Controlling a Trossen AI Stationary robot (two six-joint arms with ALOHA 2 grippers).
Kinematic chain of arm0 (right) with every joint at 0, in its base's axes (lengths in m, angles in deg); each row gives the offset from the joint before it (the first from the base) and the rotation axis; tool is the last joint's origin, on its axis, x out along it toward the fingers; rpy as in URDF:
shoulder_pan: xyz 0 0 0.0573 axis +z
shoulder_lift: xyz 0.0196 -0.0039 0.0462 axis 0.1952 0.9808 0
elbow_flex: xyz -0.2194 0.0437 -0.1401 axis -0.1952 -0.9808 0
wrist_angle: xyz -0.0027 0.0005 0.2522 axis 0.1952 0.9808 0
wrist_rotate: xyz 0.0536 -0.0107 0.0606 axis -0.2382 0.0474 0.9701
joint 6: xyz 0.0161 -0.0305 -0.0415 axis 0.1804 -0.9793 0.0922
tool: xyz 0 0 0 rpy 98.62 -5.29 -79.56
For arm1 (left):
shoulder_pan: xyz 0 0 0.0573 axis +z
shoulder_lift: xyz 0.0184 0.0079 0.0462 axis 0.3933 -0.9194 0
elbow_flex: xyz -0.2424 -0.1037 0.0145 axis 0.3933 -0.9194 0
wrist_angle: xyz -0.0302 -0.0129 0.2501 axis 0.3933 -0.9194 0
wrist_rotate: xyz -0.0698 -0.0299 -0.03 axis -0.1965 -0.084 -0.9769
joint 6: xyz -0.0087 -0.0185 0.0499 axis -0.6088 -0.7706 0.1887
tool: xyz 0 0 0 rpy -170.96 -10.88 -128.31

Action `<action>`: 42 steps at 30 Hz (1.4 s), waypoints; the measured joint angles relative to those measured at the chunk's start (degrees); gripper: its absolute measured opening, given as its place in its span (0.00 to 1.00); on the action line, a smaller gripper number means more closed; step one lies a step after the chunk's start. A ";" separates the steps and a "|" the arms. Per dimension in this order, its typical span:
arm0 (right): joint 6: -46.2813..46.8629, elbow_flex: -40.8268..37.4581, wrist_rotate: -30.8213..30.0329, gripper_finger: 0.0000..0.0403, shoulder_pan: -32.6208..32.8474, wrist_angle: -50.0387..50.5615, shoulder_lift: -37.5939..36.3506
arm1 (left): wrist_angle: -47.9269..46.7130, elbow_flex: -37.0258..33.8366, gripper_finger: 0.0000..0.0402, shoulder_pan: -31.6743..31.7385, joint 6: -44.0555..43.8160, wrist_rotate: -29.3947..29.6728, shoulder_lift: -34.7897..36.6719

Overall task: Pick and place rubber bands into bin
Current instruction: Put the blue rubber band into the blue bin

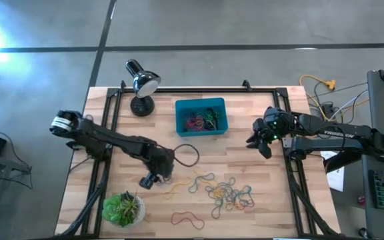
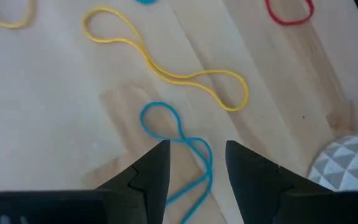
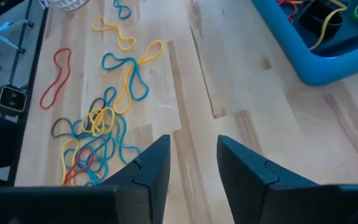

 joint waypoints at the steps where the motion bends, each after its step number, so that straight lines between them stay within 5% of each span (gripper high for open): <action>1: 0.11 0.00 -0.32 0.30 0.00 0.00 -0.02 | 0.35 0.21 0.35 -0.26 0.28 -0.02 -1.16; 22: 0.37 -0.13 -0.93 0.24 0.00 0.04 -0.07 | 1.90 1.49 0.35 -6.58 0.93 6.92 -9.15; 26: 0.37 -0.24 -0.93 0.23 0.00 0.02 -0.07 | 1.87 1.46 0.35 -7.41 -1.68 12.84 -10.20; 42: 0.40 -0.63 -0.91 0.23 0.00 -0.08 -0.07 | 0.89 1.36 0.34 -8.16 -12.79 13.72 -12.63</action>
